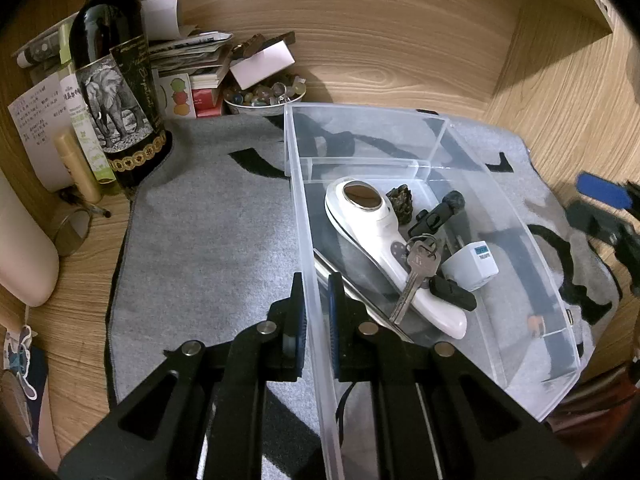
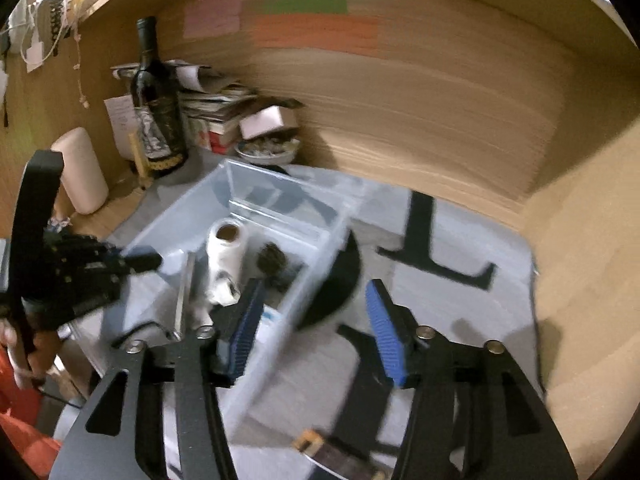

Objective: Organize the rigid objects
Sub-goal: 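Grasp the black-and-gold box on the mat with the right gripper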

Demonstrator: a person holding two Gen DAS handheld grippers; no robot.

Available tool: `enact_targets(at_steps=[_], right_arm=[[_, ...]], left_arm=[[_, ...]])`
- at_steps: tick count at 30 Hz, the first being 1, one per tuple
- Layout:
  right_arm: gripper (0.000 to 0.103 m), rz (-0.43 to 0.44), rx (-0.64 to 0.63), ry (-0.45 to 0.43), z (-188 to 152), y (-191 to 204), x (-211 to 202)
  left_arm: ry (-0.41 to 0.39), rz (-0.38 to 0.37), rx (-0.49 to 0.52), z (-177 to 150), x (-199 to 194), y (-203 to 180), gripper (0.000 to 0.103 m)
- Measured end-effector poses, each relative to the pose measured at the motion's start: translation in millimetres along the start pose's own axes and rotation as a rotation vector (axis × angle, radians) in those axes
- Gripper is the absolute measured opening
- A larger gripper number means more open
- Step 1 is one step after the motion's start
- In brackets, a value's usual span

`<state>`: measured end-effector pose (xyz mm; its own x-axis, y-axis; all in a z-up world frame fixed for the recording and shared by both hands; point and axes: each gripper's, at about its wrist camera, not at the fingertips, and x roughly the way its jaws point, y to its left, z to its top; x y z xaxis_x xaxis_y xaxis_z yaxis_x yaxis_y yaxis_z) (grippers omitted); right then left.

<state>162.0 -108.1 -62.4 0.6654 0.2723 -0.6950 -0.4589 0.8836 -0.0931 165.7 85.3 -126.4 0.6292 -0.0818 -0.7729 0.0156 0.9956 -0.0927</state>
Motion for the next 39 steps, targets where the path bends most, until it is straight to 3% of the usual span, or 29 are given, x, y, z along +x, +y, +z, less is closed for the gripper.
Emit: enact_targets(at_steps=[1,5,12,18,23,26,28,30,39], right_arm=[[0.062,-0.015,0.007,0.001,-4.7,-4.2,-2.7],[0.062,-0.053,0.052,0.049,-30.6,-20.1,-6.3],[0.062,-0.031,0.136,0.169,-75.5,-34.1,4.7],[0.062,-0.012,0.093,0.277,-104.6,-24.4,25.5],[0.064,-0.026,0.109,0.252,-105.8,-29.2,33.6],[0.052,-0.032,0.126,0.235,-102.1,-32.3,38.0],[0.029,-0.033,0.128,0.227,-99.0,-33.2,39.5],[0.022,-0.025,0.13,0.229,-95.2,-33.9,41.5],[0.022,-0.022,0.118,0.151,-70.2,-28.5,29.3]], left_arm=[[0.0,-0.001,0.0,-0.5,-0.3,0.3,0.008],[-0.001,0.0,0.0,-0.5,-0.3,0.4,0.008],[0.0,0.0,0.0,-0.3,-0.2,1.6,0.008],[-0.001,0.003,0.002,-0.8,-0.4,2.7,0.008],[-0.002,0.006,0.001,-1.8,-1.0,2.2,0.008],[-0.002,0.006,0.002,-1.7,-0.9,2.7,0.008],[-0.001,0.006,0.002,-1.8,-0.9,2.3,0.008],[-0.001,0.007,0.003,-1.9,-0.9,2.5,0.008],[-0.001,0.006,0.002,-1.8,-0.9,2.3,0.008]])
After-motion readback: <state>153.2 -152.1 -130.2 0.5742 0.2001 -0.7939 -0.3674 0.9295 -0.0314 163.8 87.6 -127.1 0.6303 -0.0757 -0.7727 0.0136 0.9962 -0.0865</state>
